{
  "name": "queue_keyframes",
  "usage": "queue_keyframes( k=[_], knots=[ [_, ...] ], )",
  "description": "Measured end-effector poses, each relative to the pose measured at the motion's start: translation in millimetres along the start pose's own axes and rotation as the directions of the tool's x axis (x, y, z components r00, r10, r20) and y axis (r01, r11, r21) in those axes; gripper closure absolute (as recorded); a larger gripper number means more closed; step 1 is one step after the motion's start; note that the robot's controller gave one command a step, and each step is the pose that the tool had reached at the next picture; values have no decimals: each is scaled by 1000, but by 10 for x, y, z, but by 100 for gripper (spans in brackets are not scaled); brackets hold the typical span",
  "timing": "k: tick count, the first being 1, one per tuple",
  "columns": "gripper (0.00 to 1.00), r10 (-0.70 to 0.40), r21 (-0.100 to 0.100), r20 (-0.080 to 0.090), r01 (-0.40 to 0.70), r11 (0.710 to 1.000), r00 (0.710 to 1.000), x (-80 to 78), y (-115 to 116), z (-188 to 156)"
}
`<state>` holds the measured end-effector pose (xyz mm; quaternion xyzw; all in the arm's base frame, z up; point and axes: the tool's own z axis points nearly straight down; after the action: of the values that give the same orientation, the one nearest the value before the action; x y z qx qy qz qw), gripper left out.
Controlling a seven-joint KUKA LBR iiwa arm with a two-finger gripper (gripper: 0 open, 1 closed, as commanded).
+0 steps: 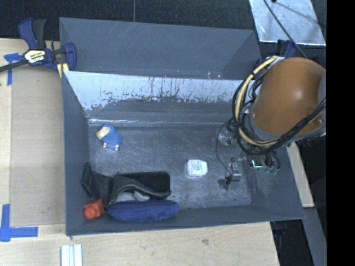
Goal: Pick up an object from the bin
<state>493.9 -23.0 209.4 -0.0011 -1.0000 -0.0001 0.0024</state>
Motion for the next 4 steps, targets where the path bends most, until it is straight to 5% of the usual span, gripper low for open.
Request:
queue_keyframes(
  k=[1, 2, 3, 4],
  knots=[
    [0, -96, 1, 6, 96, 995, 995, -716, 124, 1429],
    [100, -96, 2, 13, 96, 995, 995, -735, 122, 1367],
    [100, -194, 3, 9, 194, 981, 981, -701, 403, 1368],
    [100, -225, 4, 18, 225, 974, 974, -883, 421, -92]
  ],
)
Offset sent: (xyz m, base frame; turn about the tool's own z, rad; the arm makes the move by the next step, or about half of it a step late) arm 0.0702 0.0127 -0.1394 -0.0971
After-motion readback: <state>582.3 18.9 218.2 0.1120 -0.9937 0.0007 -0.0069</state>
